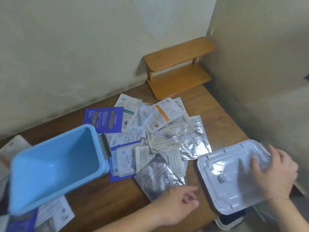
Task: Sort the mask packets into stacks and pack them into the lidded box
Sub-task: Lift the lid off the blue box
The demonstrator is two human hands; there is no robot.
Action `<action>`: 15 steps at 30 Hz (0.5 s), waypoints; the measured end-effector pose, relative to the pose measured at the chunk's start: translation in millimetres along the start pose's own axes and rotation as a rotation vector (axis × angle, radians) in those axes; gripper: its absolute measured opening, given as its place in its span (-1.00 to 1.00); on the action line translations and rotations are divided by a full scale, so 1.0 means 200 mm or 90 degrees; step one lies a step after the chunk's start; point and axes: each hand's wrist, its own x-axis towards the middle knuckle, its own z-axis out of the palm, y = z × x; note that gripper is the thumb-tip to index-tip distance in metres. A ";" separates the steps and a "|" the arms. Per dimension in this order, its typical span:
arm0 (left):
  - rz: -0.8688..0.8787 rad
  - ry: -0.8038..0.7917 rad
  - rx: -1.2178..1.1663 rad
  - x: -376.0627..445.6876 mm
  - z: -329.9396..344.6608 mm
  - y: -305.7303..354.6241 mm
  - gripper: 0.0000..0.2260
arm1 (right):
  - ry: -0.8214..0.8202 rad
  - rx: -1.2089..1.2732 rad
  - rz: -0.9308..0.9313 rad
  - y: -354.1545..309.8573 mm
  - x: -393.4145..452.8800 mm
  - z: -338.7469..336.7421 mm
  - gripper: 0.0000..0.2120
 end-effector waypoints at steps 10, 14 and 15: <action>0.065 0.827 0.540 -0.82 -0.75 -0.70 -0.10 | -0.474 0.453 -0.403 -1.23 -0.69 0.18 -0.17; -0.092 0.672 0.459 -0.93 -0.88 -0.93 -0.20 | -0.481 0.415 -0.484 -1.50 -0.81 0.26 -0.24; -0.064 0.662 0.427 -0.92 -0.89 -0.98 -0.28 | -0.477 0.404 -0.482 -1.52 -0.83 0.28 -0.26</action>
